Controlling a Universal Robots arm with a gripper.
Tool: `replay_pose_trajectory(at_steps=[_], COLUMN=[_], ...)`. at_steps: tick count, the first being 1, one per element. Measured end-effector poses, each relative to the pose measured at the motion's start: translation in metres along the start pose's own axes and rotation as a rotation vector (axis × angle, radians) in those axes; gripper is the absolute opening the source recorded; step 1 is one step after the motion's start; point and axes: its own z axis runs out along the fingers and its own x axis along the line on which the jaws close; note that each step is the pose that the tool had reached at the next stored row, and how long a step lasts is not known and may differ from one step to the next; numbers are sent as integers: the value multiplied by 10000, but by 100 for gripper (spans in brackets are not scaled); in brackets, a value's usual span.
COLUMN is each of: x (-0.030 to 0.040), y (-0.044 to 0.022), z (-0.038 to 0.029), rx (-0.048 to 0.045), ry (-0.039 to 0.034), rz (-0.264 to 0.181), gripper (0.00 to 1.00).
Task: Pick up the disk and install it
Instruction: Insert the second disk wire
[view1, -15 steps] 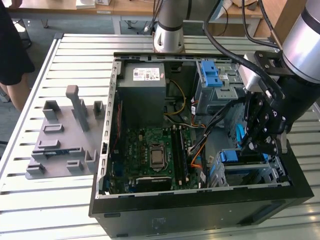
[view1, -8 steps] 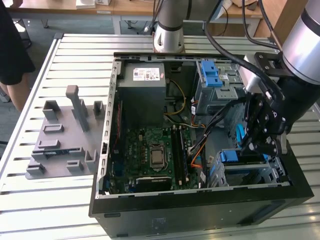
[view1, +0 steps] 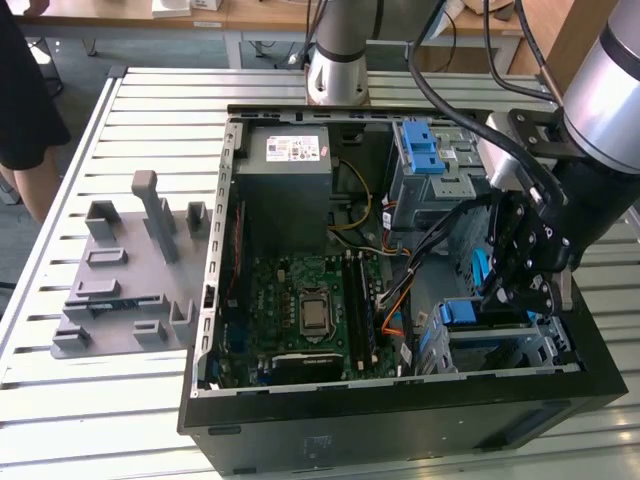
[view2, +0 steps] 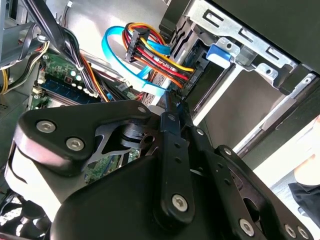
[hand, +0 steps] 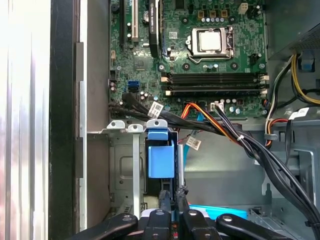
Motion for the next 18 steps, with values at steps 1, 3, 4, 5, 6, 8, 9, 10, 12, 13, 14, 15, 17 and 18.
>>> replay_pose_trajectory(at_steps=[1,3,4,5,6,8,9,10,12,13,14,15,17,18], x=[0,0,0,0,0,0,0,-1,0,0,0,0,1,1], y=[0,0,0,-1,-1,-1,-1,-1,-1,-1,0,0,1,2], z=[2,5,7,8,9,11,11,15,16,10,1,-7,-24,-32], rx=[0,0,0,0,0,1,1,2,1,1,1,0,1,1], ry=[-1,-3,-2,-2,-2,-4,-4,-16,-13,-7,-6,-8,-7,-5], rz=[0,0,0,0,0,0,0,-1,-1,-1,0,0,0,0], gripper=[16,16,16,16,16,16,16,16,17,24,24,24,24,24])
